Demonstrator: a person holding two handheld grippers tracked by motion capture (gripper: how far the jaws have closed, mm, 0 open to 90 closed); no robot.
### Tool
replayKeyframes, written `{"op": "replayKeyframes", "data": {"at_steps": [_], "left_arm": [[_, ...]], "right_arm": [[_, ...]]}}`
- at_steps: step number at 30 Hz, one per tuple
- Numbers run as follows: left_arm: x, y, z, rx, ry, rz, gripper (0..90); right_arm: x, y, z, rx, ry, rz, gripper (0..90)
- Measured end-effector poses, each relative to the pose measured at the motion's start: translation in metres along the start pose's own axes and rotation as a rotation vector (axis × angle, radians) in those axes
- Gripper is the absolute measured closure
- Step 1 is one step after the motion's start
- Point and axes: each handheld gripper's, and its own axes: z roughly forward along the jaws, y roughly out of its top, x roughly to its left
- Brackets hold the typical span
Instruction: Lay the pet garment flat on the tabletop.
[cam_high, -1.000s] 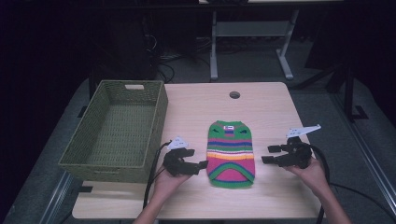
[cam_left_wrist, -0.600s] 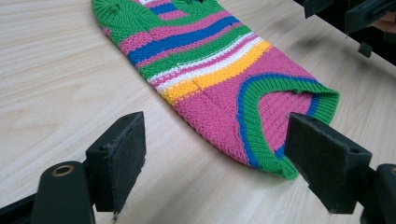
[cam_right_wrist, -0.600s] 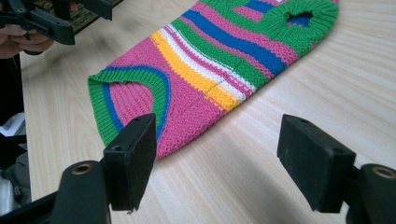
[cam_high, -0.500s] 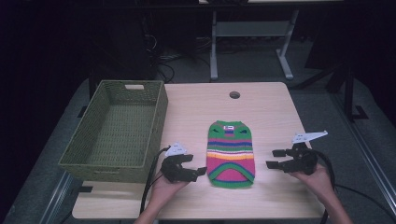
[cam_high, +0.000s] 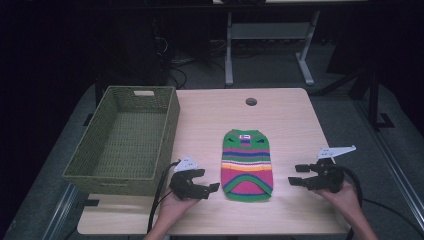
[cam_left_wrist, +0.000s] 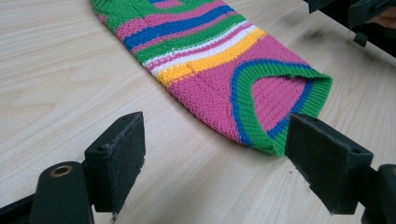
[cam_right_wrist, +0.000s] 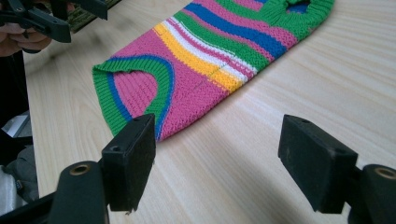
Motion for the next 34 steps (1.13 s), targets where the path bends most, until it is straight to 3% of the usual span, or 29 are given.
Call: {"op": "replayKeyframes", "data": {"at_steps": [17, 20, 30, 34], "left_arm": [[-0.002, -0.012, -0.008, 0.012, -0.002, -0.003, 19.9], [-0.007, -0.013, -0.010, 0.012, -0.002, 0.022, 19.9], [-0.013, -0.019, -0.016, 0.000, -0.003, 0.037, 19.9], [-0.013, -0.022, -0.020, -0.026, -0.027, 0.002, 19.4]], "right_arm": [[0.000, -0.022, -0.013, -0.011, -0.015, 0.026, 26.1], [0.002, -0.025, -0.014, -0.014, -0.017, 0.026, 25.9], [0.011, -0.039, -0.023, -0.044, -0.013, 0.018, 24.9], [0.014, -0.049, -0.026, -0.073, -0.023, 0.018, 23.5]]}}
